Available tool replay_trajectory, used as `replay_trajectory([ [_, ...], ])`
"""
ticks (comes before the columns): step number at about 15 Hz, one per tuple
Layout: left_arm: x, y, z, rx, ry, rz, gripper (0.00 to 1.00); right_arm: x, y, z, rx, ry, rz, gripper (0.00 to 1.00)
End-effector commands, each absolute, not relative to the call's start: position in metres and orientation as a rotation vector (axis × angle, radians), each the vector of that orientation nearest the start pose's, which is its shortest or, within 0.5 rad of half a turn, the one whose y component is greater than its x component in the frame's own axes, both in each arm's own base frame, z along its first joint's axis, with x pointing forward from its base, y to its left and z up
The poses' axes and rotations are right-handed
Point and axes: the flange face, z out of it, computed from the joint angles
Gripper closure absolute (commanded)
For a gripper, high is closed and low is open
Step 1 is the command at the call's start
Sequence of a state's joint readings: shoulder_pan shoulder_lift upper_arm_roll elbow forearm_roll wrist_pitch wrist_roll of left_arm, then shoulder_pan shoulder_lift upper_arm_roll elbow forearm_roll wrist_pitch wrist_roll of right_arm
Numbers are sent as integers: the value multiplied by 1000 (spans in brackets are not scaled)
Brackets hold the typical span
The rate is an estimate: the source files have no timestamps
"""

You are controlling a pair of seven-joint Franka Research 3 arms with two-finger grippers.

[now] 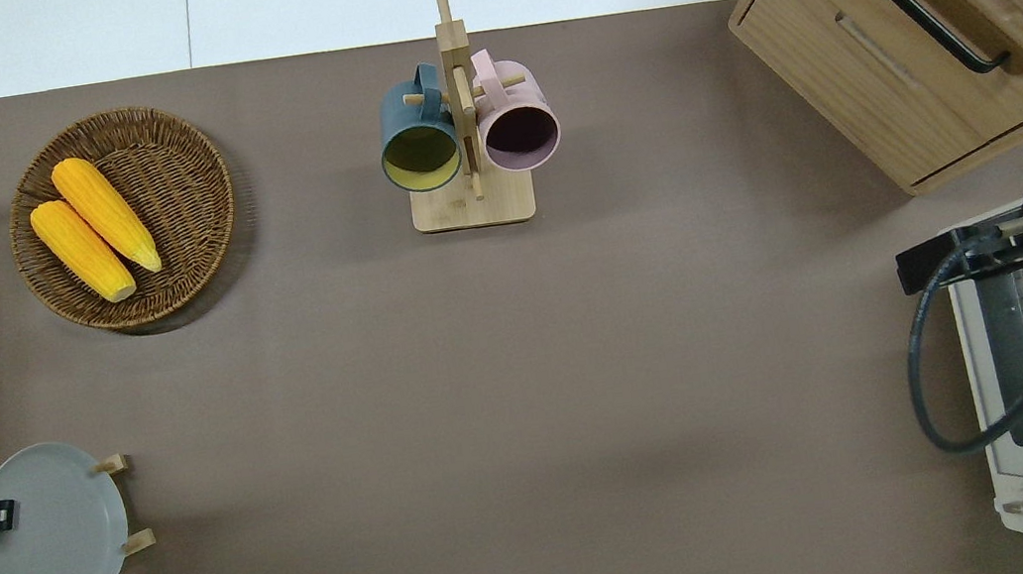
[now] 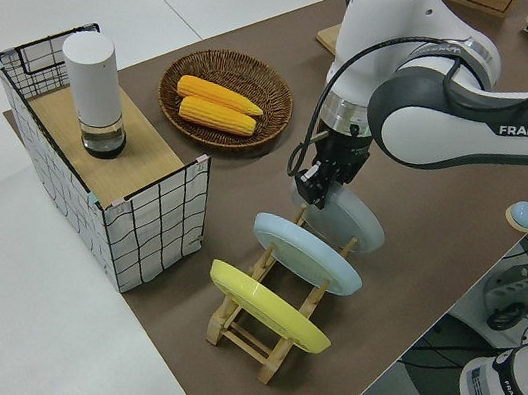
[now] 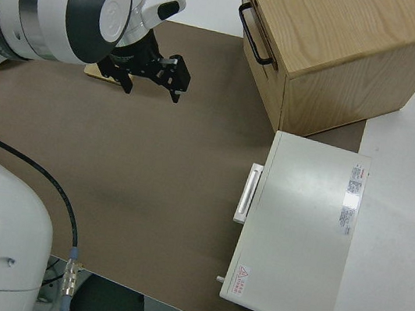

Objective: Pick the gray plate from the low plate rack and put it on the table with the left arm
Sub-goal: 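Grasp the edge of the front gray plate with the left gripper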

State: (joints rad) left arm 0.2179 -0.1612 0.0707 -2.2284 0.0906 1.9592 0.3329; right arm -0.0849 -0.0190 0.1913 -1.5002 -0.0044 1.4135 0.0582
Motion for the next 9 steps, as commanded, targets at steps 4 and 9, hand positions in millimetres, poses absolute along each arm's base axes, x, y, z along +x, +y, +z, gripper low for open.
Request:
replay_trajectory([
  [4, 453, 144, 436, -3080, 149, 174, 1000, 527, 58, 657, -3144, -78, 116, 13],
  [9, 454, 135, 466, -3071, 148, 134, 1000, 527, 57, 657, -3146, -75, 116, 11],
])
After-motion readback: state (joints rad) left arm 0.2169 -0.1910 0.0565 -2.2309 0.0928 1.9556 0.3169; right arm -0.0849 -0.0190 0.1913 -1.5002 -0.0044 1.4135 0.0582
